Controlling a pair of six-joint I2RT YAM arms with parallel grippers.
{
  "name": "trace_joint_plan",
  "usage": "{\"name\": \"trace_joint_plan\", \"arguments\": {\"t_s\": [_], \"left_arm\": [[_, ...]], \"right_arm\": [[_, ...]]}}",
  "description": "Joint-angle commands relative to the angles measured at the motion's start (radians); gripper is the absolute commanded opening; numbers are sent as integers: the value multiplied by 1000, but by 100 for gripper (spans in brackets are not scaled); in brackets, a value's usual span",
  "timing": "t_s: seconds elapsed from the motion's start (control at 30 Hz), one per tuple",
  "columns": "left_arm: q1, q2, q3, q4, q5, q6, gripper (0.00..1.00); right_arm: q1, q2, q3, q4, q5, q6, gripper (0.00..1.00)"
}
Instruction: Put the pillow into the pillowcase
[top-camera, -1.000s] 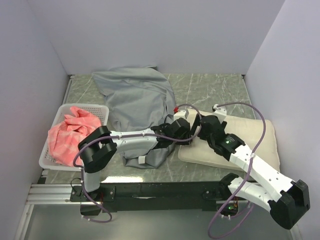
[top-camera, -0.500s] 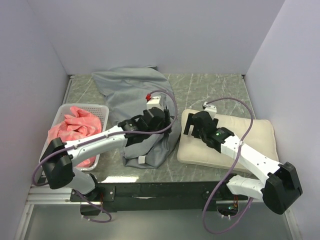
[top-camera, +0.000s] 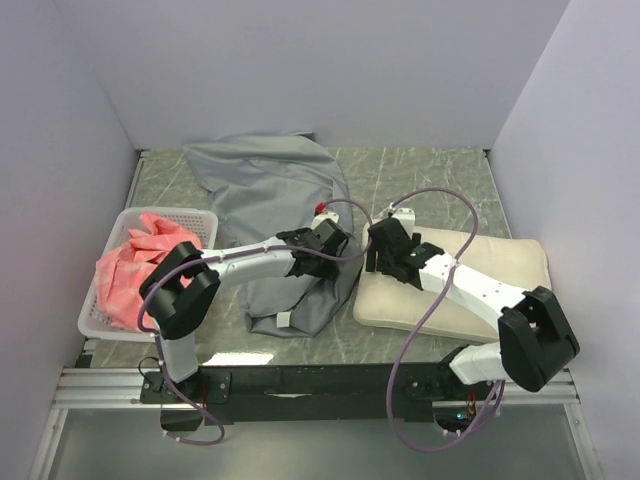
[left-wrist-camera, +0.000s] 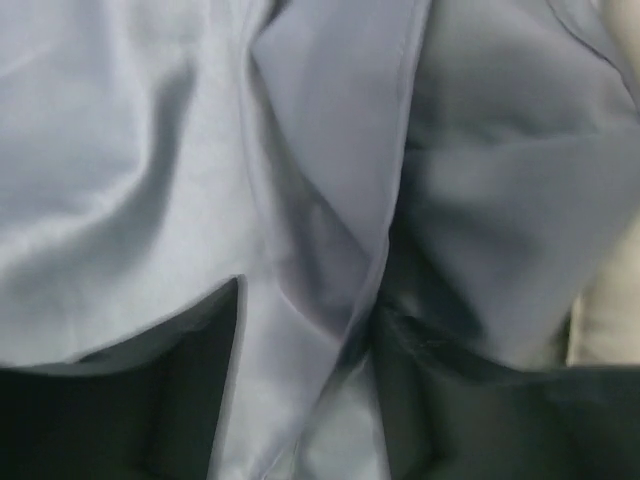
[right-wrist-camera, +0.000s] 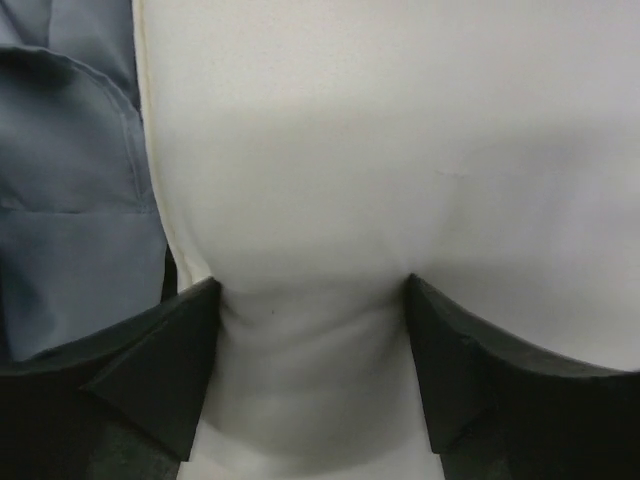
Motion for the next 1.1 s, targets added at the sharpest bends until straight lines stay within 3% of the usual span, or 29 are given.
{"name": "trace_joint_plan", "arguments": {"t_s": [0.0, 0.03, 0.1, 0.23, 0.4, 0.6, 0.8, 1.07], "left_arm": [[56, 12, 59, 24, 10, 45, 35], [67, 12, 62, 35, 34, 49, 28], [93, 6, 77, 34, 50, 56, 12], [136, -36, 103, 24, 82, 68, 1], [177, -71, 149, 17, 150, 95, 1], [206, -70, 220, -15, 211, 124, 1], [219, -44, 301, -52, 243, 131, 1], [222, -105, 300, -54, 268, 119, 1]], "right_arm": [[-2, 50, 7, 26, -38, -18, 60], [-8, 45, 9, 17, -38, -18, 28], [-34, 22, 10, -11, -58, -25, 0], [-66, -179, 25, -51, -144, -37, 0], [-51, -355, 91, -98, -357, -43, 0], [92, -416, 96, -104, -370, 8, 0], [225, -391, 44, -32, -357, 67, 0], [239, -217, 47, 45, -336, 95, 0]]}}
